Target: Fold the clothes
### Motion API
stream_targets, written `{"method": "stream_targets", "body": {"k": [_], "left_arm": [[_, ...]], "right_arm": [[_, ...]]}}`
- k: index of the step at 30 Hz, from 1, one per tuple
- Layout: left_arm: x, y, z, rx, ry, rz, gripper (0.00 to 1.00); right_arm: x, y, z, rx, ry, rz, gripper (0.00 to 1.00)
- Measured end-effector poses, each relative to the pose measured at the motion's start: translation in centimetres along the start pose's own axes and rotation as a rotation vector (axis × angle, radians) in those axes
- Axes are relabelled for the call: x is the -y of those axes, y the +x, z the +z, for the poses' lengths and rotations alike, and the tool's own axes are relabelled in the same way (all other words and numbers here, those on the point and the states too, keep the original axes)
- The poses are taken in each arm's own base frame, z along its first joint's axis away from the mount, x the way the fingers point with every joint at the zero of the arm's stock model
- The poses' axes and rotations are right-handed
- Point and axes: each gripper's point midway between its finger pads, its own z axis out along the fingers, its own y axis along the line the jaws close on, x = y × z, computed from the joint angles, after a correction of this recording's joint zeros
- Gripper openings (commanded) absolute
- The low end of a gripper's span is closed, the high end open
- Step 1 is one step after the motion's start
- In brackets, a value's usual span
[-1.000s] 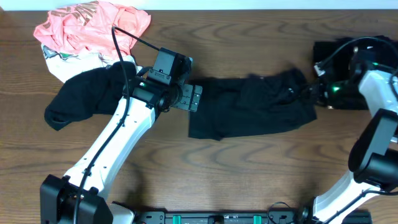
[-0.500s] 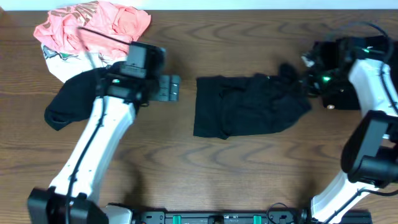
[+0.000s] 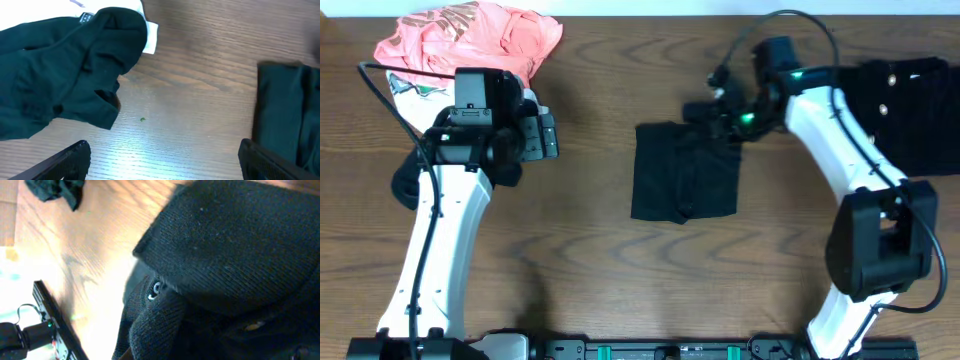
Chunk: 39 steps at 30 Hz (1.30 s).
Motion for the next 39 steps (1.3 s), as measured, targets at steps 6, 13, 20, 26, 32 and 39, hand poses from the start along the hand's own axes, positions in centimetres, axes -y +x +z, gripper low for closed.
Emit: {"method": "stream_targets", "body": {"k": [6, 13, 20, 26, 32, 39], "left_arm": [[0.0, 0.0, 0.0, 0.0, 0.0, 0.0, 0.95], [0.0, 0.0, 0.0, 0.0, 0.0, 0.0, 0.95], [0.0, 0.0, 0.0, 0.0, 0.0, 0.0, 0.94], [0.0, 0.0, 0.0, 0.0, 0.0, 0.0, 0.94], [0.0, 0.0, 0.0, 0.0, 0.0, 0.0, 0.94], [0.0, 0.0, 0.0, 0.0, 0.001, 0.0, 0.94]], "right_arm": [[-2.9, 0.1, 2.6, -0.026, 0.025, -0.067, 0.02], [-4.0, 0.7, 4.2, -0.053, 0.087, -0.091, 0.05], [-4.4, 0.1, 4.9, -0.03, 0.132, -0.114, 0.6], [-7.2, 0.2, 6.6, -0.026, 0.121, -0.196, 0.63], [-7.2, 0.1, 7.0, -0.016, 0.164, -0.186, 0.59], [-4.0, -3.0, 5.3, 0.098, 0.262, -0.162, 0.59]]}}
